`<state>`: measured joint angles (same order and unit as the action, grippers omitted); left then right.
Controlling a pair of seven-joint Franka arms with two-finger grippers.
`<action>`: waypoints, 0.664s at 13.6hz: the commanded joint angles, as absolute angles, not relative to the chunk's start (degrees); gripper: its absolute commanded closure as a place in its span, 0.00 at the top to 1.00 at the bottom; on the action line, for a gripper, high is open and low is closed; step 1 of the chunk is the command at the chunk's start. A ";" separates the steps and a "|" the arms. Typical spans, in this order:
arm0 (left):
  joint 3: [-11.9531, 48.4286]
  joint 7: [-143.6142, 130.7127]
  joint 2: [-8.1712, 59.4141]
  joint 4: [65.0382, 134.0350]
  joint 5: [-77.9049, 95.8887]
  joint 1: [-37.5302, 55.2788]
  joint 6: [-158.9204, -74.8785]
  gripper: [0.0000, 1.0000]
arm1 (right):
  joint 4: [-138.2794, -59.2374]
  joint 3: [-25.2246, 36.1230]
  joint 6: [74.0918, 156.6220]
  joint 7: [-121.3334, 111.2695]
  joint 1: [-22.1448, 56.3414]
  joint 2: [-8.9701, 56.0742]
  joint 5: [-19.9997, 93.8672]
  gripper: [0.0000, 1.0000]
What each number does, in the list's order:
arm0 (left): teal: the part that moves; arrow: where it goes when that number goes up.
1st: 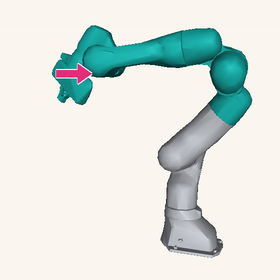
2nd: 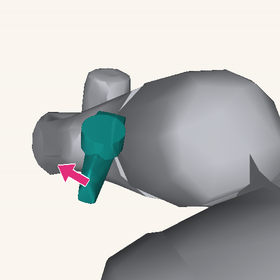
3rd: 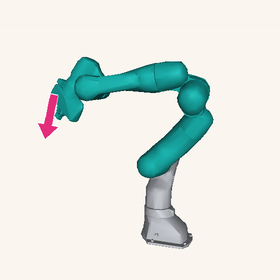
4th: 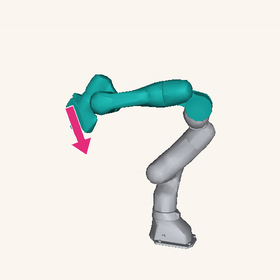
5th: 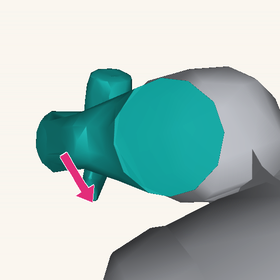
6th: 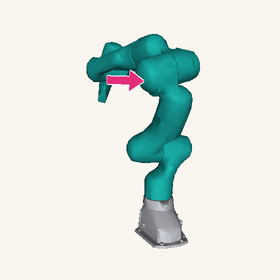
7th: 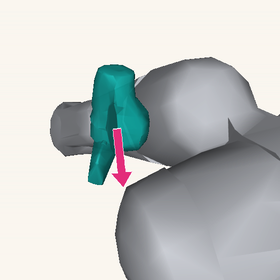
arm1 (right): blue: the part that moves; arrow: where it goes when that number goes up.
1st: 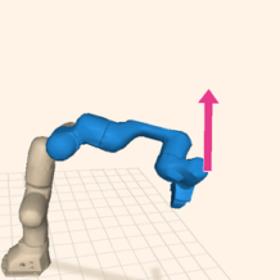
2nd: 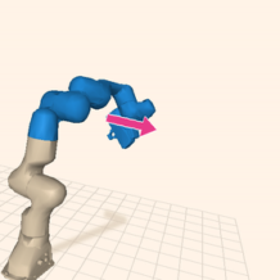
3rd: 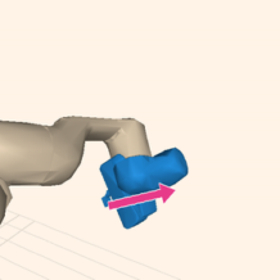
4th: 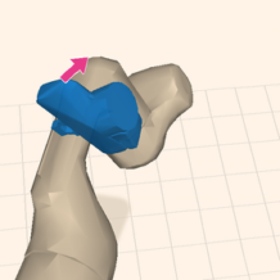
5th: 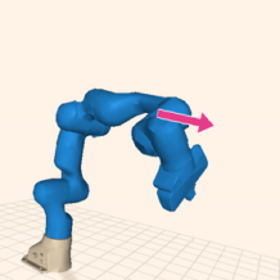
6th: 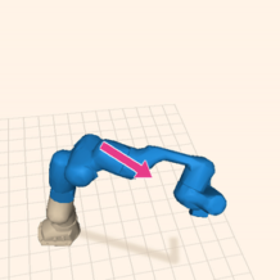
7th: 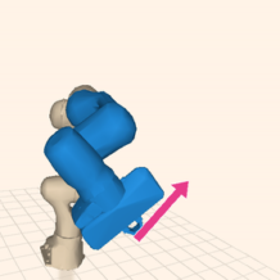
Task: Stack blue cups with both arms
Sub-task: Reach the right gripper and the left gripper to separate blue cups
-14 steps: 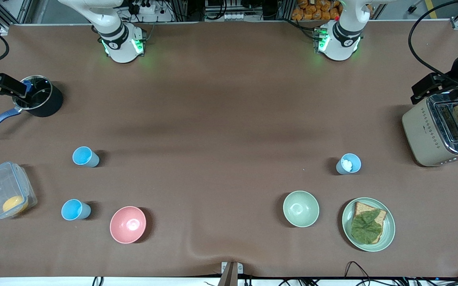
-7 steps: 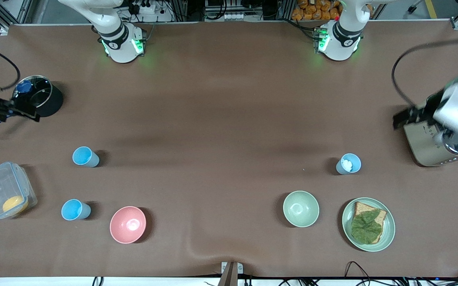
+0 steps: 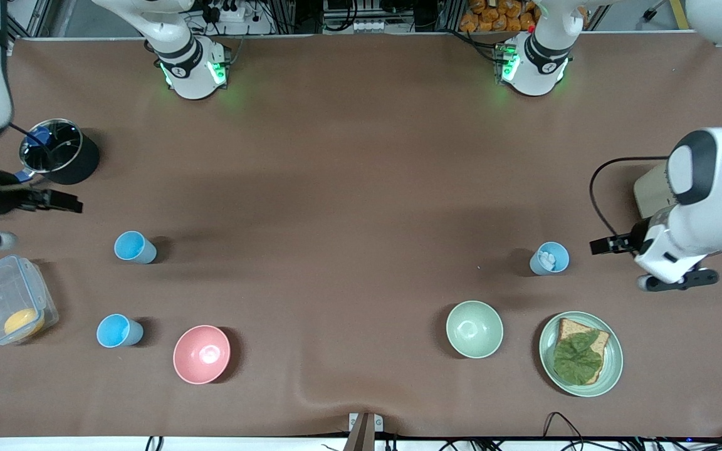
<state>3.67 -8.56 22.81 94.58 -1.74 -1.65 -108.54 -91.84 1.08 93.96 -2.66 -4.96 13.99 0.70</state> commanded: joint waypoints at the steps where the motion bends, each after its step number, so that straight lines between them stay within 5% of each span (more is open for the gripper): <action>1: 4.48 -7.73 24.43 96.40 -1.14 -1.76 -111.69 1.00 | -96.56 0.53 102.87 -3.16 -7.54 18.10 -0.35 1.00; 4: 4.57 -7.73 26.10 100.18 -1.14 -1.93 -117.32 1.00 | -101.77 0.53 114.85 -9.13 -11.07 22.39 -0.26 1.00; 9: 4.66 -7.74 29.17 101.51 -0.62 -1.67 -119.96 0.89 | -102.65 0.53 116.45 -9.23 -10.72 28.02 -0.18 1.00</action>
<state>4.48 -8.56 28.43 101.06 -1.69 -1.47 -118.47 -102.06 1.10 116.08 -8.82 -10.67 26.91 0.24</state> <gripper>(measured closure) 0.053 0.000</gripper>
